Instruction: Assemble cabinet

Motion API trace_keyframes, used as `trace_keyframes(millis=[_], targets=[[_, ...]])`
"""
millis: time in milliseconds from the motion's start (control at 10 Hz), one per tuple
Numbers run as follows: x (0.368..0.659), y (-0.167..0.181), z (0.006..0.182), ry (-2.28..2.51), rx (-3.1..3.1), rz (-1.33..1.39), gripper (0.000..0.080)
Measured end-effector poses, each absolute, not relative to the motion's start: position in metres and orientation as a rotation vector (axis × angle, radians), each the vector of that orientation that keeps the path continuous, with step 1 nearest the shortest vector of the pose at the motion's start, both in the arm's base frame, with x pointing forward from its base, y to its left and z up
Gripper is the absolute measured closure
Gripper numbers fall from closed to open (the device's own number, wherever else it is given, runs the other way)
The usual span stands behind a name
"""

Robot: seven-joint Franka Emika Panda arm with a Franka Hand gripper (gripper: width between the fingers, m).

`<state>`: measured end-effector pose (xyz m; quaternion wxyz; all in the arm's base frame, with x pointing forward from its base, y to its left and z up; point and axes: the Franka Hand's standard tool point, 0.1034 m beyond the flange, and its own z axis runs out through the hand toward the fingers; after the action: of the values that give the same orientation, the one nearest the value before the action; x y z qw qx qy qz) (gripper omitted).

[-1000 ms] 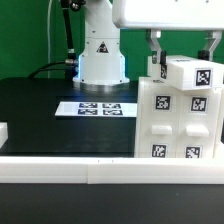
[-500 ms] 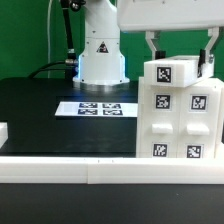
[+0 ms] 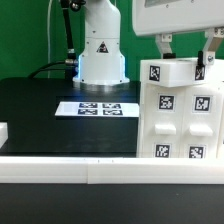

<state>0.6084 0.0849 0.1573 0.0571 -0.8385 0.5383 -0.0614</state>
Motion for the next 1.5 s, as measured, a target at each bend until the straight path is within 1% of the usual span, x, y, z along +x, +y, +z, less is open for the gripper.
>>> trace_keyframes(millis=[200,600,700,900,1000,1100,1200,1300,1500], targets=[[0.6087,0.0862,0.1574,1.863,-2.347,-0.157,0.0240],[0.6110,0.0865,0.1582,2.359,-1.742,-0.083,0.0240],[0.6121,0.0863,0.1597,2.425,-1.638,-0.070,0.0240],[0.6124,0.0865,0.1601,2.431,-1.624,-0.065,0.0240],[0.6119,0.0870,0.1587,2.427,-1.634,-0.065,0.0192],[0.6118,0.0873,0.1583,2.424,-1.640,-0.065,0.0043],[0.6117,0.0874,0.1582,2.420,-1.646,-0.066,0.0043],[0.6116,0.0876,0.1580,2.416,-1.652,-0.066,0.0013],[0.6115,0.0879,0.1577,2.411,-1.661,-0.067,0.0002]])
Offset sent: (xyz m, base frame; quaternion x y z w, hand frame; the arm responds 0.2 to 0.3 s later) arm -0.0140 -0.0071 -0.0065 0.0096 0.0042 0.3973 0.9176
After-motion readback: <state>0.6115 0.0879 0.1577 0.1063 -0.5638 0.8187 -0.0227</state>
